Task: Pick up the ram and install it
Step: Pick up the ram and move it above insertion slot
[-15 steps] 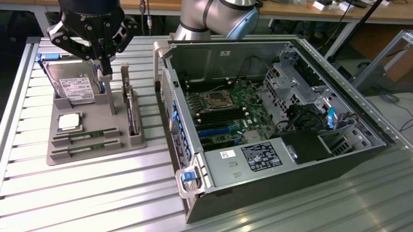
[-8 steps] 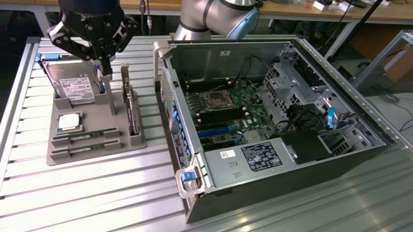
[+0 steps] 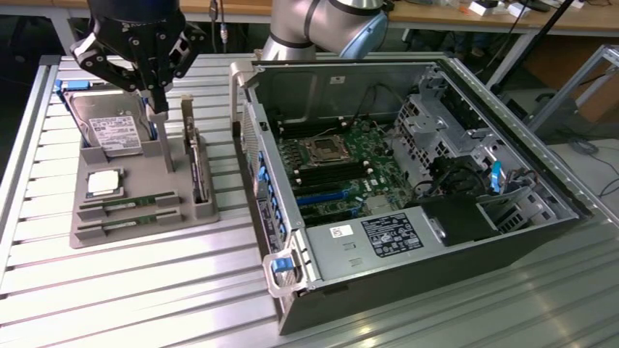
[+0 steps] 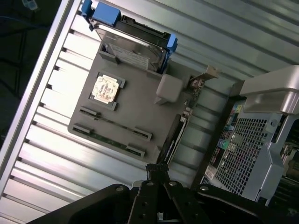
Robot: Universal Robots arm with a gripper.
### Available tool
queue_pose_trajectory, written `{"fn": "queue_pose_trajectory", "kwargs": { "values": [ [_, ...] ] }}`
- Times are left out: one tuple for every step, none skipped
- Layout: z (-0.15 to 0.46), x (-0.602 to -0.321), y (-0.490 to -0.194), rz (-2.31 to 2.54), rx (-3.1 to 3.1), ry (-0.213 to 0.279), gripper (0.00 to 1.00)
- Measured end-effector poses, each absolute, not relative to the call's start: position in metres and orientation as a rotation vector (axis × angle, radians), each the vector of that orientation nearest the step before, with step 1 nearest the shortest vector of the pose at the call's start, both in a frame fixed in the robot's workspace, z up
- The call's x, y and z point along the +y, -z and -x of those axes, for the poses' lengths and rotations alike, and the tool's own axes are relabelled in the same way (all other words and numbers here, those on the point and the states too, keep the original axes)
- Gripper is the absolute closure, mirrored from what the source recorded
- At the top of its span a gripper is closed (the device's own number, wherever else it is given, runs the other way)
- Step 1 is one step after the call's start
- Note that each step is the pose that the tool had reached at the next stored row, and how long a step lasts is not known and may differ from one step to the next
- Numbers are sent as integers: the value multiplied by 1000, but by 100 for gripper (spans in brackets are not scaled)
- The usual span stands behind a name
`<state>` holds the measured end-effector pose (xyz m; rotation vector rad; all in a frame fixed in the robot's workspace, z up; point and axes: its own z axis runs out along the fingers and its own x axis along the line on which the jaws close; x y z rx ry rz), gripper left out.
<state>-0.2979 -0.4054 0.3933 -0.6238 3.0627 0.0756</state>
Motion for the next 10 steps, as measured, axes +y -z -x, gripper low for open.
{"fn": "queue_pose_trajectory", "kwargs": {
  "values": [
    [298,-405,-393,634,3061,-76,90],
    [298,-405,-393,642,3059,-76,90],
    [298,-405,-393,647,3058,-76,90],
    [298,-405,-393,657,3056,-76,90],
    [298,-405,-393,667,3054,-76,90],
    [298,-405,-393,674,3053,-76,90],
    [298,-405,-393,684,3051,-76,90],
    [298,-405,-393,702,3047,-76,90],
    [298,-405,-393,714,3044,-76,90],
    [298,-405,-393,729,3041,-76,90]
  ]
}}
